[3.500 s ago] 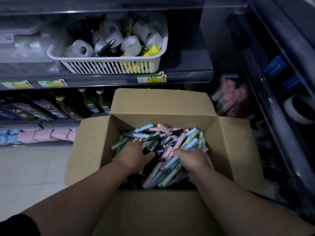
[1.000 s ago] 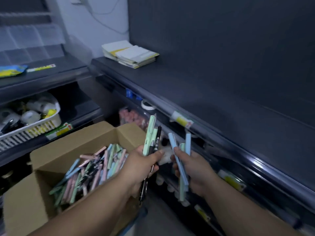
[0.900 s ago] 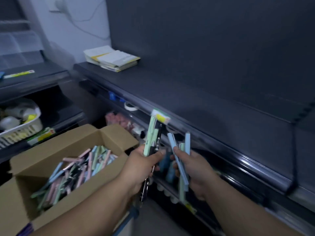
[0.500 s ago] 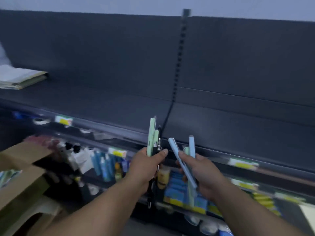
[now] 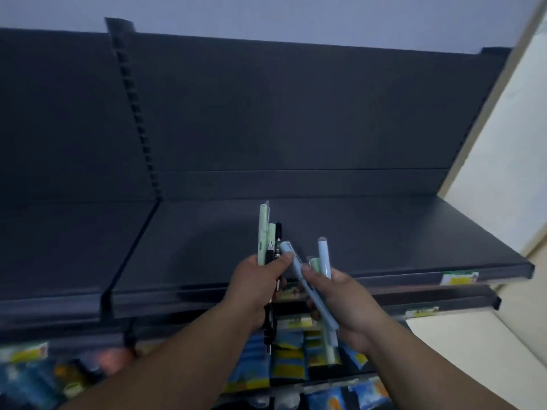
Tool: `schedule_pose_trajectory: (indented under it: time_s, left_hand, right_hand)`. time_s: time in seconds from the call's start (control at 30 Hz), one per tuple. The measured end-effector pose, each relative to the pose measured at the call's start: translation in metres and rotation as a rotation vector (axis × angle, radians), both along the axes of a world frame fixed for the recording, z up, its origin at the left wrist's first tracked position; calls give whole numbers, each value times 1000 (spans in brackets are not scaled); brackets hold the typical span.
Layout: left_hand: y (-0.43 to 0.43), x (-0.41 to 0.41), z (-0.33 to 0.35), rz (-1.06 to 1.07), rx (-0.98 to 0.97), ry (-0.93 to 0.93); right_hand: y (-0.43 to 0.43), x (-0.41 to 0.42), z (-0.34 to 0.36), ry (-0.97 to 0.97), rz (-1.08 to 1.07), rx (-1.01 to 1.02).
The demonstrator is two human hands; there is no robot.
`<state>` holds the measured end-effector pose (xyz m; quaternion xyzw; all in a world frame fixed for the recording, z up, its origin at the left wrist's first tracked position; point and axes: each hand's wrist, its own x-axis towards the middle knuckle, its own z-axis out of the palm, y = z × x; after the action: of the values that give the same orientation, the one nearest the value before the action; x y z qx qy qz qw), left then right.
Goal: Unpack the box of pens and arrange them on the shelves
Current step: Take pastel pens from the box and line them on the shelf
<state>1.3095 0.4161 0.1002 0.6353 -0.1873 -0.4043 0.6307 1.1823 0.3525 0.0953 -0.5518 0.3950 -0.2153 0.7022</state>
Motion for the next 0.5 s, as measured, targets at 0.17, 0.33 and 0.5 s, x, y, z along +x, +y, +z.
schedule_pose_trajectory:
  time_s: [0.17, 0.33, 0.5]
  left_hand:
    - [-73, 12, 11, -84, -21, 33]
    - [-138, 18, 21, -152, -27, 64]
    - [-187, 18, 14, -172, 9, 73]
  right_hand:
    - [-63, 4, 13, 22, -54, -11]
    - [-118, 2, 26, 105, -49, -82]
    - [-159, -6, 27, 151, -65, -93]
